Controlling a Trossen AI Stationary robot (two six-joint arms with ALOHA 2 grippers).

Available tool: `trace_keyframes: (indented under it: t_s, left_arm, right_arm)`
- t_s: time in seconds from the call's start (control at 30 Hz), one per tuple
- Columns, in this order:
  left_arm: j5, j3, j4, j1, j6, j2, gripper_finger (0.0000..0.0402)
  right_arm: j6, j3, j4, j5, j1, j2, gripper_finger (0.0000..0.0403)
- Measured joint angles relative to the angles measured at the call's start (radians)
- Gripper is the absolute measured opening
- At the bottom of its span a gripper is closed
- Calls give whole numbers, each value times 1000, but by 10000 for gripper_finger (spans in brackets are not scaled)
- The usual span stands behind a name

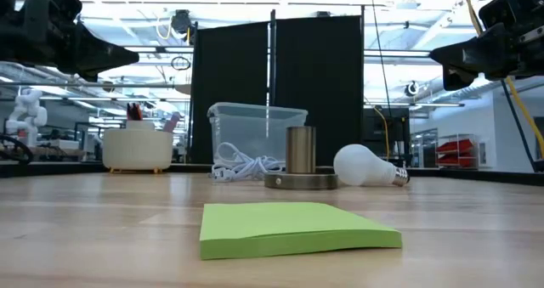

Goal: Screw lightbulb

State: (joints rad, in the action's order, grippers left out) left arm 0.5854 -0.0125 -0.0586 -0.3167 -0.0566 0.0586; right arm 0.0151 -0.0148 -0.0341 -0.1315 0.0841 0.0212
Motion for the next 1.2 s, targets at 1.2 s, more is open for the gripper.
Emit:
trace_keyframes:
  t_s: [1.2]
  left_arm:
    - [-161,-37,-702,140,-35,104,0]
  right_arm:
    - [0,0,0,0,0,0,4]
